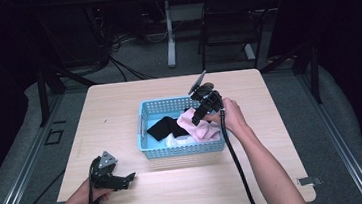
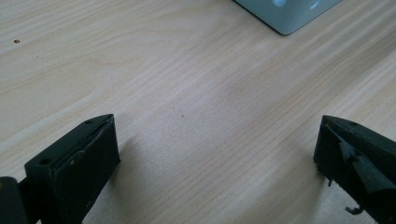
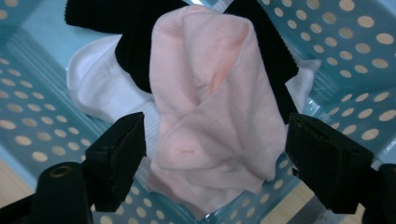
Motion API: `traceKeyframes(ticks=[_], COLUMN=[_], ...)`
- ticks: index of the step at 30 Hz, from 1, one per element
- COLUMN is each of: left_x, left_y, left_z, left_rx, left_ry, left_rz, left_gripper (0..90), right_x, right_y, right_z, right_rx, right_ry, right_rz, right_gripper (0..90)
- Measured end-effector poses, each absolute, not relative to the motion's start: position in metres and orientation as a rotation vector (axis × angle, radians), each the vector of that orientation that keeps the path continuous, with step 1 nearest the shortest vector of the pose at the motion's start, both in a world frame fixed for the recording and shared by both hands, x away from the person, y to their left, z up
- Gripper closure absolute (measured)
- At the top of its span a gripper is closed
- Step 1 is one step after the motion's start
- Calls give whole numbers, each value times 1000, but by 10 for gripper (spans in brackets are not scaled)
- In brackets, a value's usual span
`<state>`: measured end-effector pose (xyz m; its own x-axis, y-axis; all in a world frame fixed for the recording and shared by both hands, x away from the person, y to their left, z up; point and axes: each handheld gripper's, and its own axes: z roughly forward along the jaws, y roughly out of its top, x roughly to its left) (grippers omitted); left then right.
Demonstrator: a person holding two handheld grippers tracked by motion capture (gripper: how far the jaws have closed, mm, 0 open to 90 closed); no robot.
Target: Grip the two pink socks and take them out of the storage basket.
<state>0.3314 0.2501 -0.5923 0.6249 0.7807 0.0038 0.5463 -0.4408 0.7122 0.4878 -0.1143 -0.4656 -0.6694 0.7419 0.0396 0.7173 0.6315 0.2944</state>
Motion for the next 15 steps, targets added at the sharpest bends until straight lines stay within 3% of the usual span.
traceKeyframes(ticks=[15], left_x=[331], left_y=[250], left_z=[-592], left_rx=[2156], left_ry=[1036], left_rz=[436], left_gripper=[0], right_x=[506], right_y=[-100], right_z=[-497], right_rx=[1292], right_ry=[2726], right_rz=[351], right_gripper=[366])
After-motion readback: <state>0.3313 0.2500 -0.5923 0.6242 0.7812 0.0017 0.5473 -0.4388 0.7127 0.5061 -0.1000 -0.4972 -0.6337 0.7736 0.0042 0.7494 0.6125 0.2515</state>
